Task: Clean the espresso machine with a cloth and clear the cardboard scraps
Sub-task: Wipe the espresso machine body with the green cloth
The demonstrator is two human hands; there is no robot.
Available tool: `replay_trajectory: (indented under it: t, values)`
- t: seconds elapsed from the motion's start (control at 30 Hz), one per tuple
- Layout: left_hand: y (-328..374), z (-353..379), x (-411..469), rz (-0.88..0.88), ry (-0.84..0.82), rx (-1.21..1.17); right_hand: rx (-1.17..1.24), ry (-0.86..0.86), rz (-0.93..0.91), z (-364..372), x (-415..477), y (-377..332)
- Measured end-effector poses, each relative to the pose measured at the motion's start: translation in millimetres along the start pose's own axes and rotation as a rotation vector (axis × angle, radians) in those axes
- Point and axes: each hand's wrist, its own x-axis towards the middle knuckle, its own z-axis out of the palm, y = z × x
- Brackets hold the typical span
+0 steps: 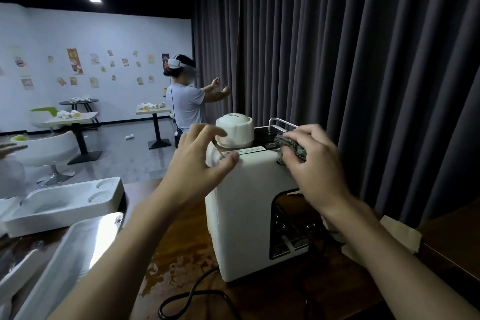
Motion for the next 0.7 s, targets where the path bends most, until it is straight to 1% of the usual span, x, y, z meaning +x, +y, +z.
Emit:
replay_trajectory:
  t: [0.1, 0.23, 0.3, 0.43, 0.63, 0.7]
  values:
    - [6, 0, 28, -0.081, 0.048, -0.039, 0.045, -0.107, 0.003, 0, 19, -6]
    - [5, 8, 52, -0.202, 0.000, -0.219, -0.036, -0.254, 0.009, -7, 32, -3]
    - [3, 15, 53, -0.225, 0.011, -0.263, -0.011, -0.265, 0.019, -8, 32, -3]
    - [-1, 19, 50, -0.252, 0.047, -0.274, 0.014, -0.240, -0.001, -7, 28, -2]
    - [3, 19, 50, -0.260, 0.124, -0.190, 0.021, -0.226, -0.013, -3, 27, 2]
    - [3, 22, 50, -0.246, 0.101, -0.186, 0.023, -0.234, -0.015, -3, 28, 2]
